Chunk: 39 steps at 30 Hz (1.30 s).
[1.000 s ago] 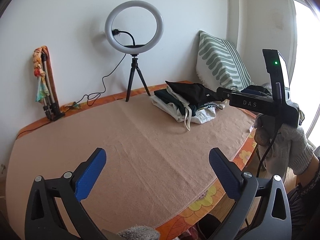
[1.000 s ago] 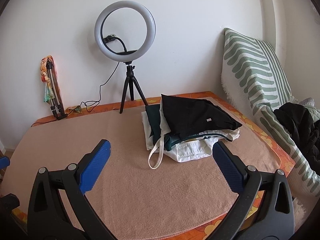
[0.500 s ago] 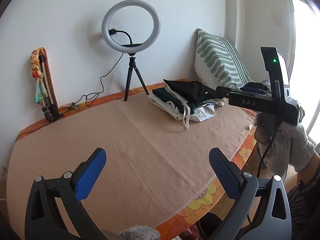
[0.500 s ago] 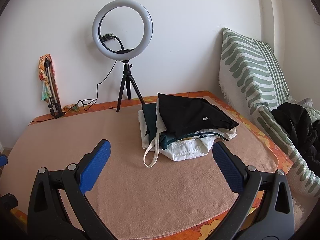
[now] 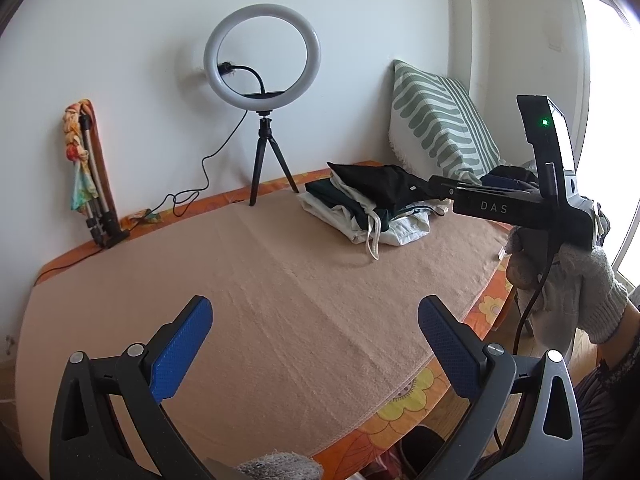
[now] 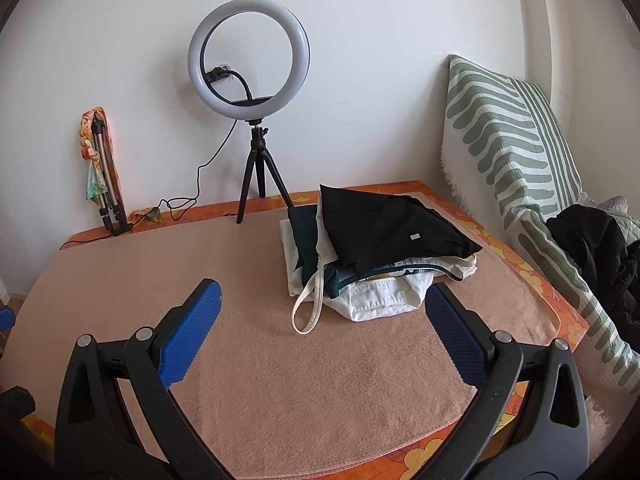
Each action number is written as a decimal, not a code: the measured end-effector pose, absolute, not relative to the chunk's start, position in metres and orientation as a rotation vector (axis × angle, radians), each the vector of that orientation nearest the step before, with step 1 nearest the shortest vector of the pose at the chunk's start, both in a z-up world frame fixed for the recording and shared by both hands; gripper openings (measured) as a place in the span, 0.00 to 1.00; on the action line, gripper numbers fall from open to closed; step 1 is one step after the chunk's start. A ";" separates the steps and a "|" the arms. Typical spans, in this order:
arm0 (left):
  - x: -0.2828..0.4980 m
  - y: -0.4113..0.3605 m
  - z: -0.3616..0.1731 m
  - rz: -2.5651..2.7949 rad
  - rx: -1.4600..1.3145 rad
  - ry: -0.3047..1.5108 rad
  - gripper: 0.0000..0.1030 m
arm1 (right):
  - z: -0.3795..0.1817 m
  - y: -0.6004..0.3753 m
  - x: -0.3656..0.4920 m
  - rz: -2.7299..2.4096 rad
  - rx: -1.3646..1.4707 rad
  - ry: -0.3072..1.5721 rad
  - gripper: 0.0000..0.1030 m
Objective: Fold small clothes
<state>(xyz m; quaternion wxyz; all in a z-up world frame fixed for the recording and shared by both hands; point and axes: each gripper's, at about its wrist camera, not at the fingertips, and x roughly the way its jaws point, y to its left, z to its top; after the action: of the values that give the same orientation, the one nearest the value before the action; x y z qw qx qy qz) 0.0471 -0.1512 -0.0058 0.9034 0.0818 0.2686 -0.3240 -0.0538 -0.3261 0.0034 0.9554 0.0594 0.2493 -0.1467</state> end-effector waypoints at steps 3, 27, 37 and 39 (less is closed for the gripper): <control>0.045 -0.152 -0.006 -0.672 0.174 0.552 0.99 | 0.003 -0.325 -0.055 -0.300 0.120 0.505 1.00; 0.045 -0.151 -0.004 -0.668 0.177 0.540 0.99 | 0.002 -0.322 -0.051 -0.286 0.119 0.507 1.00; 0.045 -0.152 -0.004 -0.665 0.181 0.539 0.99 | 0.001 -0.322 -0.048 -0.274 0.118 0.509 1.00; 0.044 -0.151 -0.005 -0.670 0.178 0.542 0.99 | 0.001 -0.322 -0.046 -0.271 0.117 0.508 1.00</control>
<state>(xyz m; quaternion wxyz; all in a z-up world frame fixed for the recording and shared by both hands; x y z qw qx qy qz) 0.0444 -0.1507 -0.0048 0.9047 0.0862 0.2621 -0.3245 -0.0465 -0.3217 0.0006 0.9571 0.0578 0.2503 -0.1338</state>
